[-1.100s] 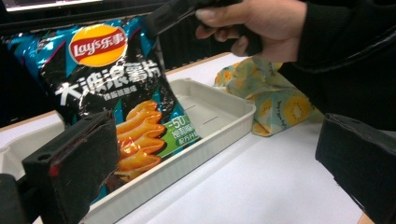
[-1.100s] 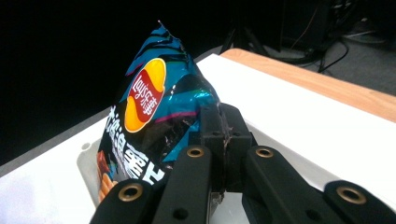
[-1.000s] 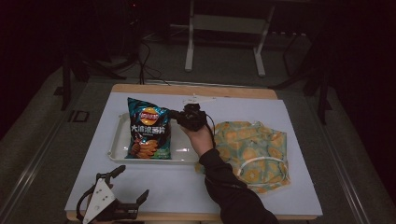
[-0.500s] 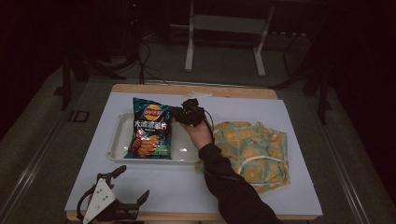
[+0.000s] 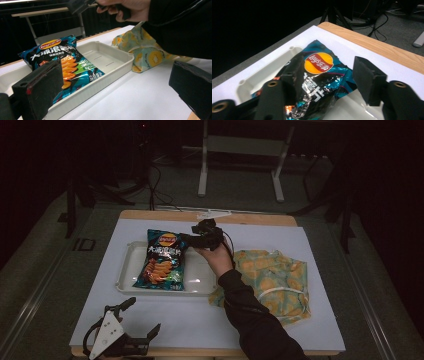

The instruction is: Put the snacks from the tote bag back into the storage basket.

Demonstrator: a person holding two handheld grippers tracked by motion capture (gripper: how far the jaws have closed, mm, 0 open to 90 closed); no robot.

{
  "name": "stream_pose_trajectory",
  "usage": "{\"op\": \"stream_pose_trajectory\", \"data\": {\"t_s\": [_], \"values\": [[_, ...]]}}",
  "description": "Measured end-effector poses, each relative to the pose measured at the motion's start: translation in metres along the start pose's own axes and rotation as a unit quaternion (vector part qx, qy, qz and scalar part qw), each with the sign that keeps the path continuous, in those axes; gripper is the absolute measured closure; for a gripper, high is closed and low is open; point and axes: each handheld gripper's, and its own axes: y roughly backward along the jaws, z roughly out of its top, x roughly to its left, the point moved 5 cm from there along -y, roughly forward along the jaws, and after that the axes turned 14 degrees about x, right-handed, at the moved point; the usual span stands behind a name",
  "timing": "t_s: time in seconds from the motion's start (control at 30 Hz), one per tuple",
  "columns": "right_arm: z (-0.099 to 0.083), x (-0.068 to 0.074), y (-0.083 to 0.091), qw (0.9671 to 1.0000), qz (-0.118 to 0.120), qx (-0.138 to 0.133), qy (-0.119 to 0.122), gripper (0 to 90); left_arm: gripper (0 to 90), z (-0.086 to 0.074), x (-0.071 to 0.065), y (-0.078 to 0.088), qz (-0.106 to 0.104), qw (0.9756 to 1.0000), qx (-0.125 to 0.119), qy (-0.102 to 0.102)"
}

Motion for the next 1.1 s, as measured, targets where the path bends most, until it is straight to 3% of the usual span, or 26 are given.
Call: {"op": "stream_pose_trajectory", "data": {"t_s": [0.37,0.57,0.9,1.1], "values": [[0.005,-0.001,0.042,0.9995,0.01,-0.002,0.031,19.3,0.0,0.0,0.0,-0.002,-0.001,1.0,0.004,0.001],[-0.002,-0.013,0.059,0.9996,0.002,-0.004,0.029,17.5,0.0,0.0,0.0,-0.002,-0.001,1.0,0.006,0.001],[-0.016,-0.041,0.094,0.9985,-0.04,-0.015,0.035,14.2,0.0,0.0,0.0,-0.004,0.0,1.0,0.008,0.0],[-0.028,-0.064,0.11,0.9974,-0.068,-0.017,0.018,14.1,0.0,0.0,0.0,-0.004,0.002,1.0,0.007,0.0]]}}
